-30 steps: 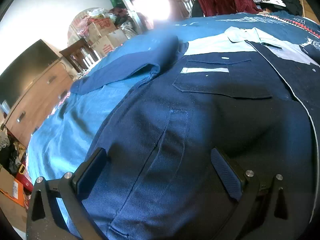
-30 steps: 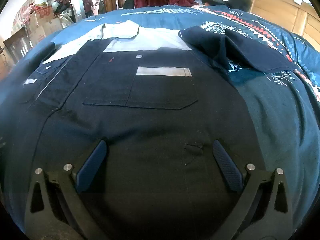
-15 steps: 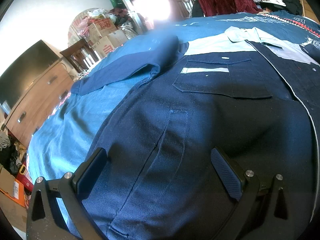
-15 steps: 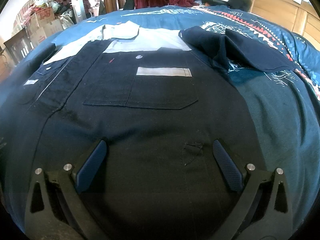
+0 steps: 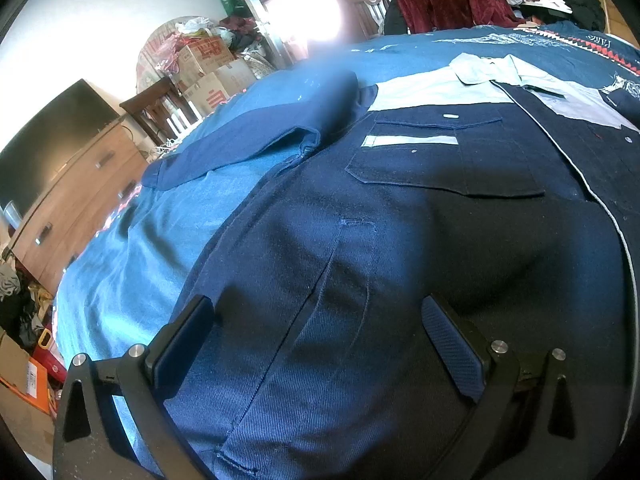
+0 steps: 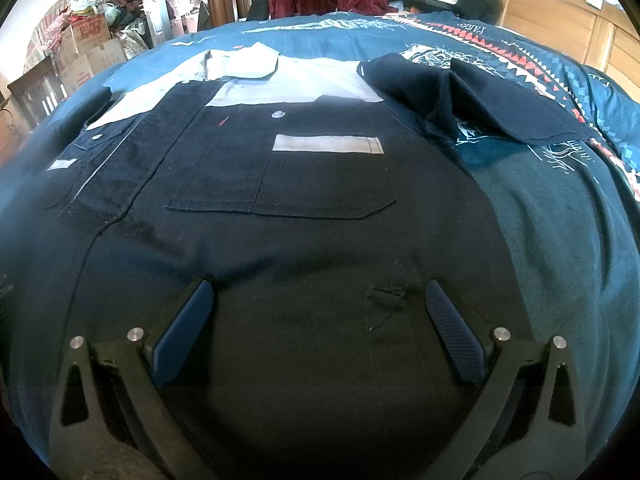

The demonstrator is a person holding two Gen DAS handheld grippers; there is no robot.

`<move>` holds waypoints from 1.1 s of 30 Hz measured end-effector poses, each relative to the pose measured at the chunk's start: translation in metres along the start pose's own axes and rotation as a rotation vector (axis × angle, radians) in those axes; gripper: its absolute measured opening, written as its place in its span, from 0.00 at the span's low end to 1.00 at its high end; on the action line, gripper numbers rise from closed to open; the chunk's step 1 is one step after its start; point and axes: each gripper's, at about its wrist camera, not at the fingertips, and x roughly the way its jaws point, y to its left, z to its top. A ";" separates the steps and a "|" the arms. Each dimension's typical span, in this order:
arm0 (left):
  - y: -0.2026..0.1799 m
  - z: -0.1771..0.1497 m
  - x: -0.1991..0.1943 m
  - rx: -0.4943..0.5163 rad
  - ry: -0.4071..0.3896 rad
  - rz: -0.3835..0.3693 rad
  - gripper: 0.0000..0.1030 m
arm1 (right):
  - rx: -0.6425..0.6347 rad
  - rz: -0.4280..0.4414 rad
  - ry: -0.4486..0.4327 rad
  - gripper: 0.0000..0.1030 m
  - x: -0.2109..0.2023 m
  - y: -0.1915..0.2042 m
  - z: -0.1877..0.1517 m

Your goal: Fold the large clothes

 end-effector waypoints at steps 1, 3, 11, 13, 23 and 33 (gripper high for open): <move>0.000 0.000 0.000 0.000 0.000 0.000 1.00 | 0.000 0.000 0.000 1.00 0.000 0.000 0.000; 0.000 0.000 0.000 0.001 0.000 0.001 1.00 | 0.000 0.001 0.000 1.00 0.000 0.000 0.000; 0.000 0.000 0.000 0.001 0.000 0.001 1.00 | 0.000 0.001 -0.001 1.00 0.001 0.000 0.000; 0.000 0.000 0.000 0.001 -0.001 0.000 1.00 | 0.000 0.001 -0.001 1.00 0.001 0.000 0.000; 0.000 0.000 0.001 0.001 -0.001 0.002 1.00 | 0.000 0.002 -0.002 1.00 0.002 0.000 0.000; -0.001 0.000 0.001 0.001 -0.002 0.003 1.00 | 0.000 0.004 -0.004 1.00 0.003 -0.001 0.001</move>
